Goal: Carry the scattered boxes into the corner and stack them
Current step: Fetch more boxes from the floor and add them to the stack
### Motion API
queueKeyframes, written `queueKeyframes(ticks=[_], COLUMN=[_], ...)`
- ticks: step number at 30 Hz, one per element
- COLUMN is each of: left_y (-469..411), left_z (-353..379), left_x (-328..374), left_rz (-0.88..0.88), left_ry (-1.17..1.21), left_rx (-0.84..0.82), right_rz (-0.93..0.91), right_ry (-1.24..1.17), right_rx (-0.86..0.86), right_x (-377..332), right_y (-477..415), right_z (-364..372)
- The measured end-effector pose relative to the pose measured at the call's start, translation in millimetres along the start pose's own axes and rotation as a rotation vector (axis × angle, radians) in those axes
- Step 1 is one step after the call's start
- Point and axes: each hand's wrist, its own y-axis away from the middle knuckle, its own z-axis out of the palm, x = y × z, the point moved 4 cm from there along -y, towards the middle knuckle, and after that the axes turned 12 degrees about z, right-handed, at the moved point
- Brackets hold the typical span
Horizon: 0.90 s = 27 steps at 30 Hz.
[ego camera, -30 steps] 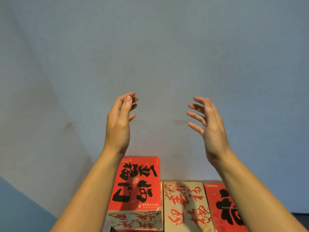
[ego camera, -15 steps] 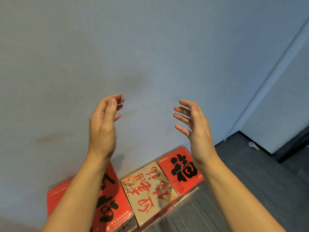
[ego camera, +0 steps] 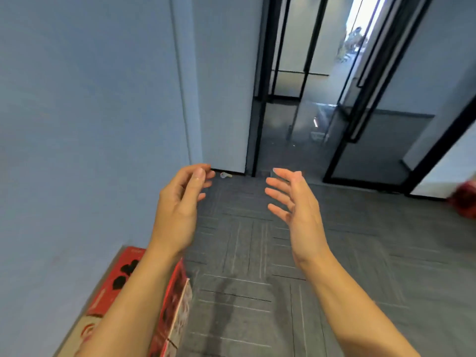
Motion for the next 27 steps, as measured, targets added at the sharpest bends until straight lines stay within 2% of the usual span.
queueKeyframes(ticks=[4, 11, 16, 22, 27], left_y=[-10.9, -21.0, -24.3, -13.9, -27.8], left_z=[108.7, 264.8, 385.8, 529.9, 635.0], left_x=[-9.2, -9.7, -8.6, -27.9, -52.4], left_rz=[-0.015, -0.032, -0.025, -0.056, -0.079], left_ry=[0.081, 0.185, 0.245, 0.329, 0.411], left_rx=[-0.152, -0.277, -0.446, -0.685, -0.783], right_rz=[0.005, -0.05, -0.056, -0.042, -0.047], right_ry=[-0.048, -0.088, -0.15, -0.164, -0.132], right_rx=[0.144, 0.348, 0.574, 0.808, 0.97], right_x=[-3.4, -19.3, -24.8, -11.3, -17.4], right_y=[-25.2, -44.7, -47.4, -61.2, -95.3], right_z=[-88.8, -238.8, -345.8, -448.7, -523.8])
